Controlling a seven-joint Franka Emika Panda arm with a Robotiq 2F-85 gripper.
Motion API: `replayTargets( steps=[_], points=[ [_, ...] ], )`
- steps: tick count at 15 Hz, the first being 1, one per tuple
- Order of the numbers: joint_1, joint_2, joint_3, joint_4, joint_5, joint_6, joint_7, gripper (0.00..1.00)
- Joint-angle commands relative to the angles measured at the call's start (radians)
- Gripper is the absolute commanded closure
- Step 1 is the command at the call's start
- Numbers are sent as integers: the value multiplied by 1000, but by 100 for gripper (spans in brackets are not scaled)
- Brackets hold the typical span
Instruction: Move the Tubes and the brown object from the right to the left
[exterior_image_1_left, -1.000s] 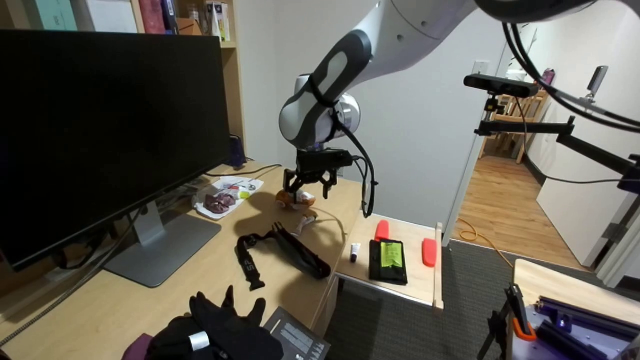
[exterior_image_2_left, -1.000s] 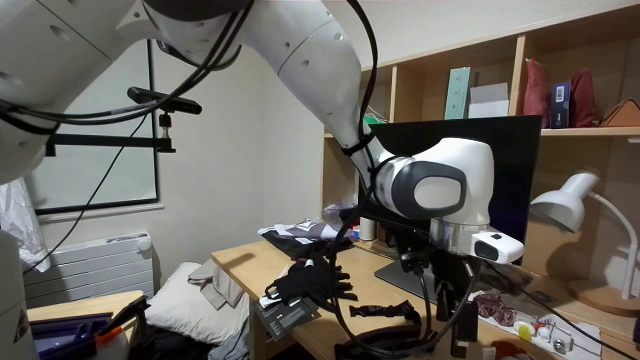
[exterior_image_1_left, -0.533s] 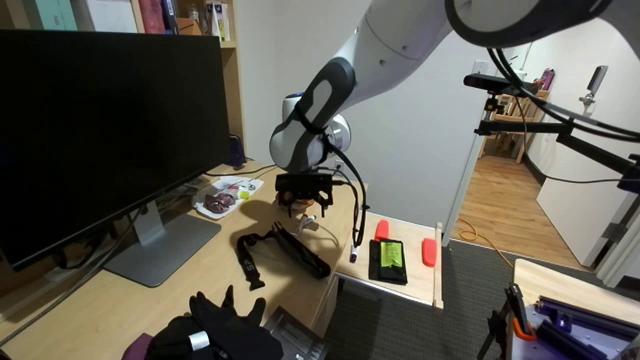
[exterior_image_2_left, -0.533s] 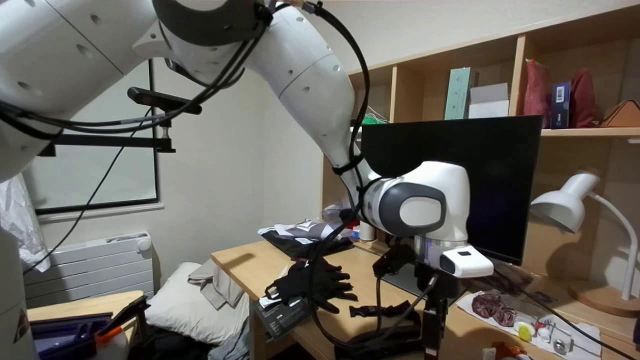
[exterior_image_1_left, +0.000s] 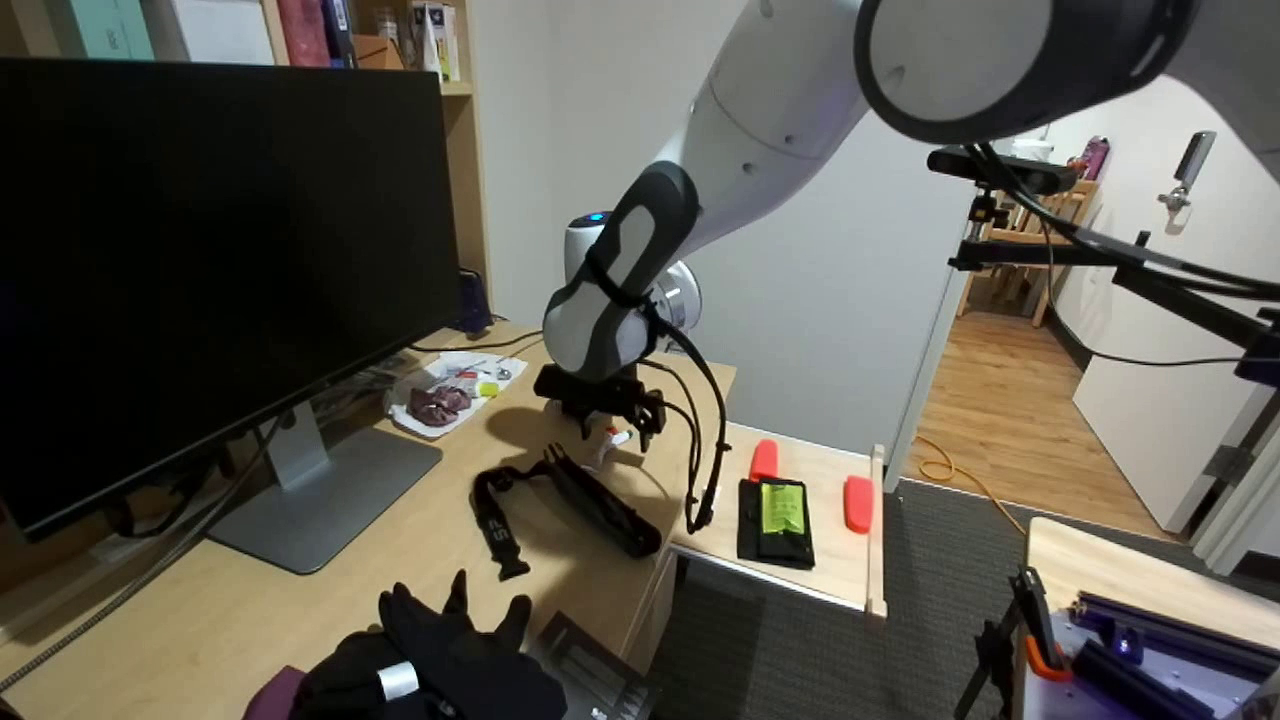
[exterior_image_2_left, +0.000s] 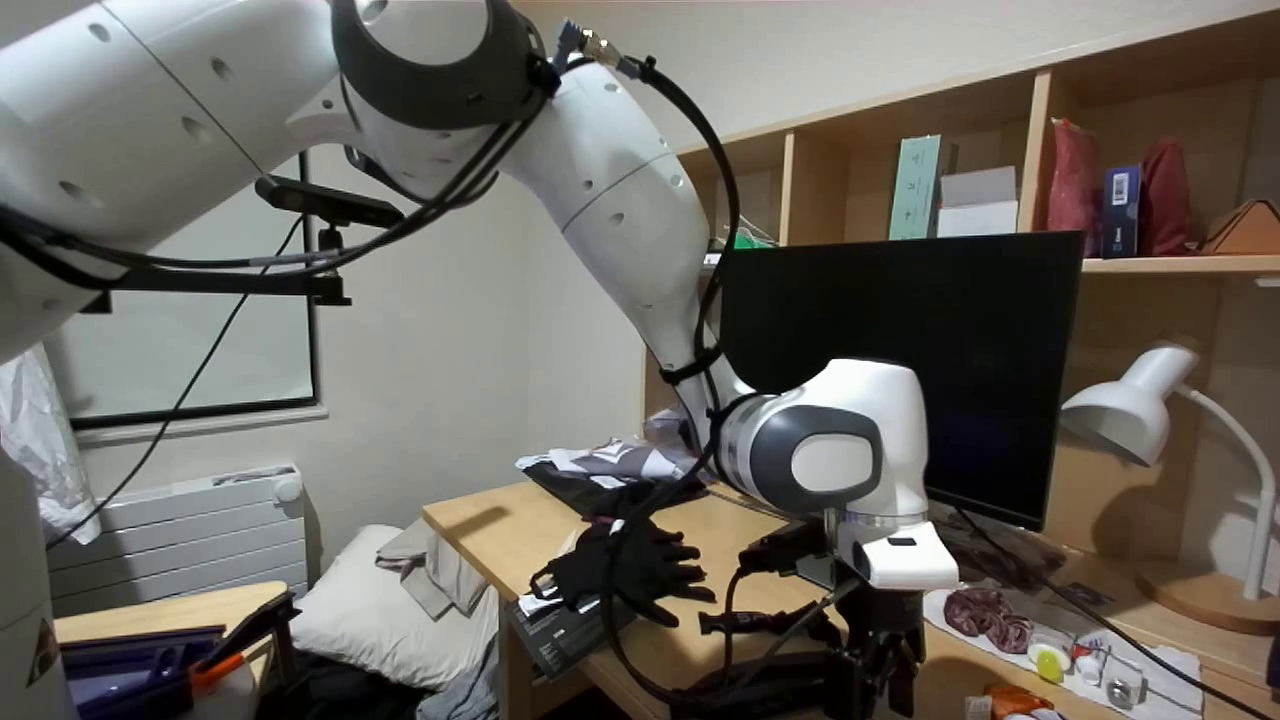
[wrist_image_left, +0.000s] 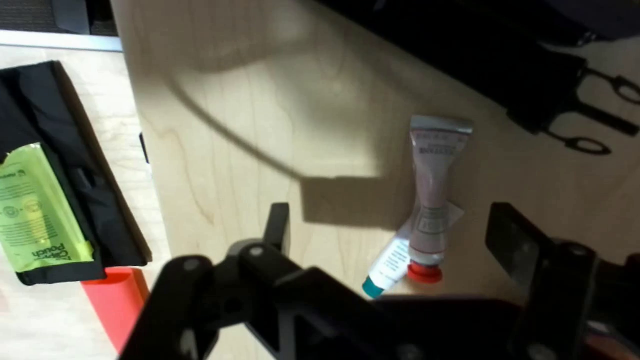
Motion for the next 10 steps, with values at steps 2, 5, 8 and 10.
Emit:
replayTargets(
  steps=[2, 5, 8, 10],
  points=[
    [5, 46, -32, 33, -20, 51, 63, 0],
    [1, 68, -28, 55, -43, 86, 12, 0],
    [2, 85, -23, 71, -61, 125, -11, 27],
    [6, 93, -25, 74, -67, 144, -18, 40]
  ],
)
